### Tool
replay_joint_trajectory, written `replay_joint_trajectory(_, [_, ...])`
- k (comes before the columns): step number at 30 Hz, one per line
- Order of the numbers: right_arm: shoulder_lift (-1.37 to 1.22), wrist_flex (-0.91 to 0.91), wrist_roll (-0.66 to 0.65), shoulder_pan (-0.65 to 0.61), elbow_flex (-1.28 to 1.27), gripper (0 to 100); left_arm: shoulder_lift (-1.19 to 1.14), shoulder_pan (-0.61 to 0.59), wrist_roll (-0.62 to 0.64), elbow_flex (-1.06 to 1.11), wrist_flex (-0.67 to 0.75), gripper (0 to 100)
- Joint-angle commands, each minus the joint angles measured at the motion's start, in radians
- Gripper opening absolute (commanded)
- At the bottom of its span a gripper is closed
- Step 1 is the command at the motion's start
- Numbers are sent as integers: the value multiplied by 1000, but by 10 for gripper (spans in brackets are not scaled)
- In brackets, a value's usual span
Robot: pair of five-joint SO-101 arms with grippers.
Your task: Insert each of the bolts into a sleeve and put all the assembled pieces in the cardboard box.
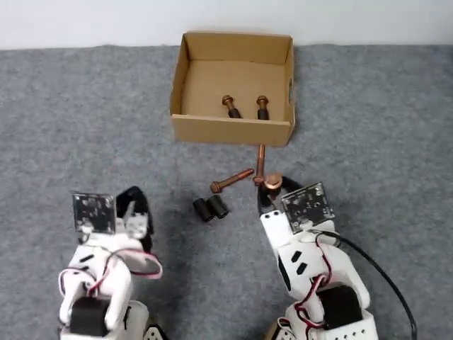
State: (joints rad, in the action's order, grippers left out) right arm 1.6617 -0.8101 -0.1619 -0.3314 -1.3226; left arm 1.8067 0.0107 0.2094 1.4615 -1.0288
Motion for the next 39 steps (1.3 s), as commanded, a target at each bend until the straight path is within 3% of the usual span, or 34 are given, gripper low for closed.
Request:
replay_joint_trajectory(1, [-76, 25, 12, 21, 140, 8, 9, -123, -15, 120, 112, 4])
replay_joint_trajectory(14, [-992, 42, 20, 128, 799, 9, 3, -143, -8, 223, 63, 5])
replay_joint_trajectory(24, [-1679, 228, -14, 119, 1369, 9, 3, -143, -11, 223, 12, 5])
replay_joint_trajectory(27, [-1856, 231, -126, 104, 1524, 9, 3, -143, -14, 223, 9, 5])
replay_joint_trajectory(31, [-2048, 223, -370, 68, 1663, 9, 3, -143, -14, 223, 11, 5])
replay_joint_trajectory(39, [-2272, 231, -842, 18, 1706, 9, 2, -143, -14, 223, 9, 5])
